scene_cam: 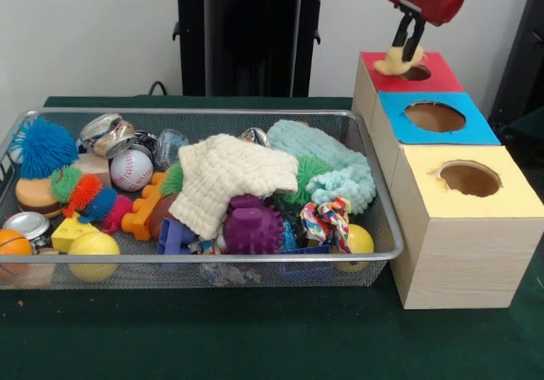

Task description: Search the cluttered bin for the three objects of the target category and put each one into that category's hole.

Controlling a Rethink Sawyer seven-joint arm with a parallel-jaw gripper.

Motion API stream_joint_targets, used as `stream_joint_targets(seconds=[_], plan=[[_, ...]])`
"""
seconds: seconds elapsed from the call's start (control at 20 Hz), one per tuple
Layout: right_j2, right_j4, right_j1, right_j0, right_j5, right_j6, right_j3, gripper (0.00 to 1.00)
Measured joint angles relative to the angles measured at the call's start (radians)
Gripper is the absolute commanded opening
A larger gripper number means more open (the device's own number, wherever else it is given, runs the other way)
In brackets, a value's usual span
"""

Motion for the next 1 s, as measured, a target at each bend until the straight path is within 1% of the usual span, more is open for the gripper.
stream_joint_targets(seconds=[0.55, 0.8, 0.95, 1.0], plan=[[-0.031, 0.067, 0.019, 0.063, 0.000, 0.005, 0.001, 0.00], [-0.041, 0.090, 0.023, 0.075, 0.000, 0.005, 0.001, 0.00], [-0.051, 0.097, 0.038, 0.079, 0.000, 0.005, 0.001, 0.00], [-0.054, 0.099, 0.043, 0.080, 0.000, 0.005, 0.001, 1.00]])
